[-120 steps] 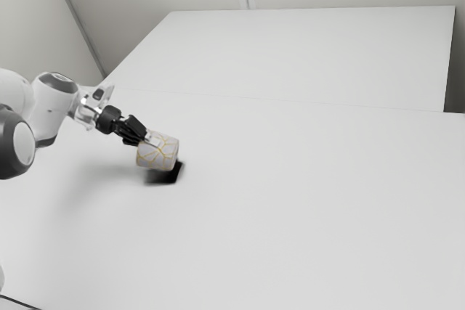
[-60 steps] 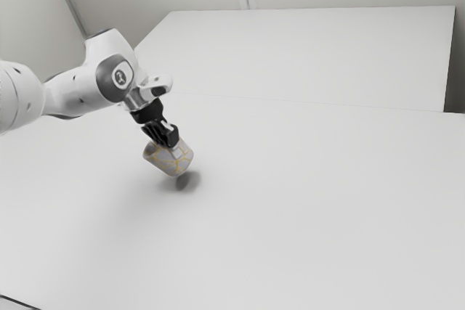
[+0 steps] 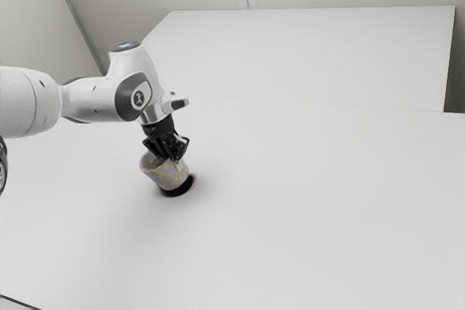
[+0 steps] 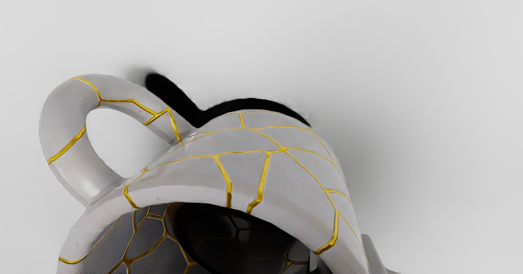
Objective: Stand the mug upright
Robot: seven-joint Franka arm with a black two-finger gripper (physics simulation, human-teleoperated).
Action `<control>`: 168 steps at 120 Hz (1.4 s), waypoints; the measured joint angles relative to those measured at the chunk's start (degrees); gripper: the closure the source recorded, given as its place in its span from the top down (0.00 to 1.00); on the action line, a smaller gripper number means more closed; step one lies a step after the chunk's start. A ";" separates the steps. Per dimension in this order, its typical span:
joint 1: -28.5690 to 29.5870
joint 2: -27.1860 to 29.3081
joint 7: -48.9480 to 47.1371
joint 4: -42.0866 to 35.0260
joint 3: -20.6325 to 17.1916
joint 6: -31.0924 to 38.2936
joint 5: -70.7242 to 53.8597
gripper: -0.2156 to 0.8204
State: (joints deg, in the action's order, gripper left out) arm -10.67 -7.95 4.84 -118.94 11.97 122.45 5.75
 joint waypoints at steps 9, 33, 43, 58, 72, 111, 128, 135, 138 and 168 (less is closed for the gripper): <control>-0.69 -0.94 -2.35 0.31 0.11 -0.13 -0.99 0.04; -2.08 -3.04 -7.51 2.76 0.41 -2.13 -3.91 0.04; -2.17 -3.46 -9.33 3.63 0.42 -3.67 -5.31 0.04; -2.37 -4.65 -11.56 4.78 0.43 -5.61 -6.61 0.04; -2.94 -5.64 -13.22 5.87 0.47 -7.21 -7.46 0.04; -3.27 -7.73 -15.24 9.61 0.57 -11.31 -7.65 0.53; -3.32 -7.35 -15.32 9.93 0.68 -12.13 -6.32 0.65; -3.36 -6.07 -15.05 10.31 1.18 -12.37 -6.04 0.69; -3.32 -5.50 -14.83 10.58 1.38 -12.46 -5.94 0.70; -2.66 0.91 -9.67 14.89 1.90 -13.40 -6.27 0.76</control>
State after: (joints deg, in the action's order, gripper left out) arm -13.33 -7.04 -4.83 -104.06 13.87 109.05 -0.53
